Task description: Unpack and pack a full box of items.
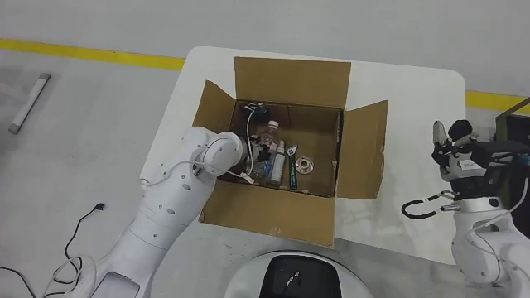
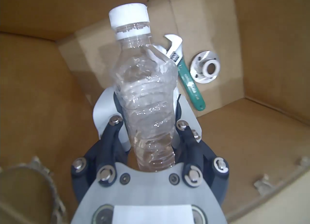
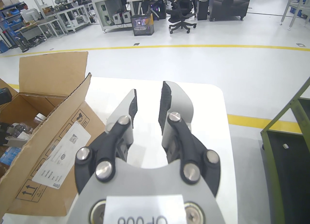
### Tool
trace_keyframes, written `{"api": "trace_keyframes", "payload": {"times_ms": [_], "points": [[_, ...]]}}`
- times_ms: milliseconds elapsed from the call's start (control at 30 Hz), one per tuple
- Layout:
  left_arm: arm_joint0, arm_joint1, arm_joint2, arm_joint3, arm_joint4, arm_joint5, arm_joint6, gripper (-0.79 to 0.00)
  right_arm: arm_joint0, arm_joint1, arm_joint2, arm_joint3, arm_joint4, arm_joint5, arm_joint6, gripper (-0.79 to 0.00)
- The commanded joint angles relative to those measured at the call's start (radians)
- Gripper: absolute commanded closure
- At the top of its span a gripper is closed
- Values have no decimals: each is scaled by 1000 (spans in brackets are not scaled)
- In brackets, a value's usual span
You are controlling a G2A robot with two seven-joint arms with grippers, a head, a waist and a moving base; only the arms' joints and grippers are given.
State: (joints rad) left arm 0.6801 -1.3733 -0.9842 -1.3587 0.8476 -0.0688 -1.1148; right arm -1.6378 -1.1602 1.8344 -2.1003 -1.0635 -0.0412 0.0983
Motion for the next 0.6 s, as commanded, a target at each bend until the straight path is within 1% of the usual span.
{"api": "trace_keyframes", "payload": {"times_ms": [0, 67, 233, 267, 300, 333, 567], "points": [[14, 5, -21, -46, -28, 4, -18, 0, -4, 0, 3, -15, 35, -19, 45, -785], [25, 9, -38, -88, -45, 6, -39, 0, -7, 2, 16, -30, 95, -52, 131, -785], [49, 17, -82, -163, -122, 25, -76, 0, 4, 17, 69, -69, 273, -143, 473, -785], [52, 19, -90, -171, -127, 30, -77, 0, 12, 19, 80, -70, 319, -149, 518, -785], [54, 21, -96, -178, -131, 34, -78, 0, 19, 21, 94, -69, 351, -133, 550, -785], [58, 22, -102, -184, -137, 38, -77, 0, 25, 22, 101, -74, 355, -131, 564, -785], [61, 23, -107, -188, -144, 40, -75, 0, 25, 22, 101, -74, 355, -131, 564, -785]]}}
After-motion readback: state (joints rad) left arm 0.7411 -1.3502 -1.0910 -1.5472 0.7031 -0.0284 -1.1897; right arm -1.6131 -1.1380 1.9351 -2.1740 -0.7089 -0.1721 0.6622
